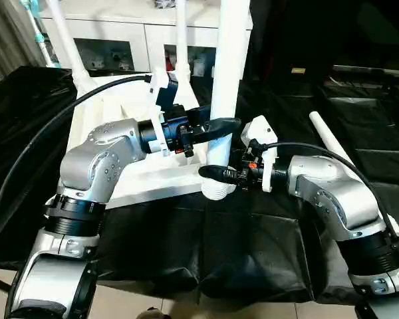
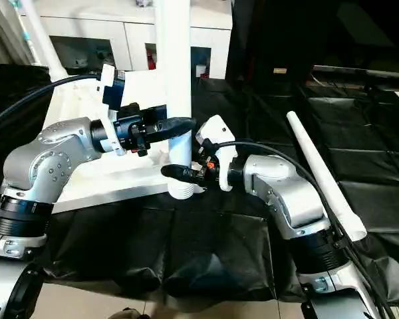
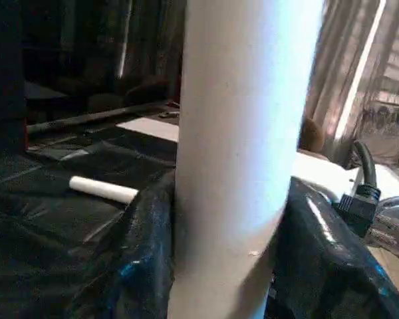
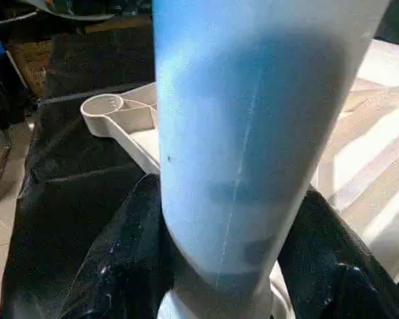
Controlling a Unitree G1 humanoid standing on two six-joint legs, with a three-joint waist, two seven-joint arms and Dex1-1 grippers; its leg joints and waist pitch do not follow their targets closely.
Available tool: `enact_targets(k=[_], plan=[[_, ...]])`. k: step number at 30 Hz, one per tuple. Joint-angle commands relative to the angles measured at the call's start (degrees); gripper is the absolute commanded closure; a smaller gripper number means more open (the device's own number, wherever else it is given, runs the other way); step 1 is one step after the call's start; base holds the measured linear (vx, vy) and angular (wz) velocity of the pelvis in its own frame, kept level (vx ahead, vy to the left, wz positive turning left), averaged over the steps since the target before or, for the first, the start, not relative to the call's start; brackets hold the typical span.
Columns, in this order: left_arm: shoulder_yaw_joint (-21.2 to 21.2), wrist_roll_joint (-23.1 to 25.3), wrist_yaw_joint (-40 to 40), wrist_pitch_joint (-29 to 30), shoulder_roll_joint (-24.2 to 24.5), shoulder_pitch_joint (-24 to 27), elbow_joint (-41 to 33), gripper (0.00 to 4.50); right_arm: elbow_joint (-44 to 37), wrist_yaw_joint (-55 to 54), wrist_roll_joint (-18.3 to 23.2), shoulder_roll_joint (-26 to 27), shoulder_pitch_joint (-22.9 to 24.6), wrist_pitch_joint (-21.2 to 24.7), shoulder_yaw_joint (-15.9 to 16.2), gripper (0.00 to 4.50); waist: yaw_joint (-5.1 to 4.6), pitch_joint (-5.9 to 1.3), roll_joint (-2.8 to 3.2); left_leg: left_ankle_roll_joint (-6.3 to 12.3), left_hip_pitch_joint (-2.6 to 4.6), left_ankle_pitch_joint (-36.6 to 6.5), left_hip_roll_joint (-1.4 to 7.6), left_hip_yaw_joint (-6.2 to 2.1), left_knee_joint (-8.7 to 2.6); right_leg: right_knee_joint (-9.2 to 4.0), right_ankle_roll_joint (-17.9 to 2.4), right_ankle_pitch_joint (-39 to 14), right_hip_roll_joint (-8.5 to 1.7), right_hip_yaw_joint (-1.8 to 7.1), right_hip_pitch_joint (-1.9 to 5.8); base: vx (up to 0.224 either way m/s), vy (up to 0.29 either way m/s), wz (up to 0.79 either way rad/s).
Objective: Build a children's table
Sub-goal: Insert table leg to table base
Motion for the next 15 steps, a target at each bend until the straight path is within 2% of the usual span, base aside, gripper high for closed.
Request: enact_targets(k=[1,3,4,5,9,10,11,12,15], plan=[[1.1,-0.1,1.3,0.8,0.0,-1.1,0.0,1.75,-0.3,-0.3,0.5,0.3,0.7,0.3,-0.1,2.64,0.02,-4.31,0.17,0.56,1.43,-5.6,2.97,-1.65,-3.27,-3.79,-13.1,2.5,-4.59,2.59,3.13,0.000,0.000,0.00],[1.0,0.0,1.0,1.2,0.3,-1.1,0.3,1.46,0.0,-1.0,0.5,0.7,0.8,0.2,-0.6,2.64,0.02,-4.28,0.20,0.55,1.40,-5.7,2.92,-1.65,-3.29,-3.84,-13.2,2.3,-4.63,2.57,3.11,0.000,0.000,0.00],[0.6,0.0,0.1,1.3,0.7,-0.9,0.2,1.46,0.1,-1.3,0.5,0.9,0.8,0.1,-0.8,2.64,0.07,-4.30,0.26,0.50,1.40,-5.7,2.92,-1.67,-3.29,-3.88,-13.1,2.1,-4.67,2.58,3.14,0.000,0.000,0.00],[0.7,0.1,0.3,1.3,0.8,-0.9,0.2,1.39,0.1,-1.6,0.7,1.1,0.8,0.0,-1.1,2.64,0.09,-4.32,0.52,0.37,1.41,-5.9,2.93,-1.71,-3.29,-3.83,-13.0,1.9,-4.65,2.58,3.08,0.000,0.000,0.00],[2.6,1.2,2.2,-1.8,0.8,-1.5,3.3,0.97,0.1,-3.3,1.2,1.6,0.8,-0.2,-3.2,2.64,0.02,-4.26,0.42,-0.03,1.44,-6.4,2.89,-1.70,-3.34,-3.98,-13.0,2.2,-4.59,2.59,3.11,0.000,0.000,0.00],[3.2,1.4,2.3,-2.9,1.0,-1.6,4.2,0.97,0.1,-4.0,1.4,1.8,0.9,-0.2,-4.0,2.64,0.02,-4.26,0.95,-0.34,1.50,-6.9,2.84,-1.74,-3.37,-4.11,-12.8,1.7,-4.56,2.57,3.01,0.000,0.000,0.00],[3.6,1.5,2.3,-3.5,1.1,-1.7,4.7,0.88,0.1,-4.4,1.6,1.9,0.9,-0.2,-4.4,2.64,-0.02,-4.35,0.66,-0.64,1.51,-7.1,2.82,-1.77,-3.38,-4.06,-12.6,1.9,-4.56,2.57,3.19,0.000,0.000,0.00],[4.5,1.3,2.0,-5.2,0.9,-1.6,5.3,0.76,0.7,-6.0,1.1,2.2,1.0,-1.1,-5.4,2.64,0.06,-4.36,0.86,-0.86,1.57,-7.0,2.94,-1.87,-3.45,-3.99,-12.7,2.1,-4.63,2.52,3.10,0.000,0.000,0.00],[4.8,0.8,0.4,-6.2,1.3,-0.4,5.5,0.55,3.1,-10.3,-0.6,3.0,0.8,-3.0,-7.6,2.64,-0.01,-4.41,0.87,-1.47,1.59,-7.1,2.85,-1.75,-3.43,-3.91,-13.0,2.7,-4.65,2.52,2.99,0.000,0.000,0.00]])
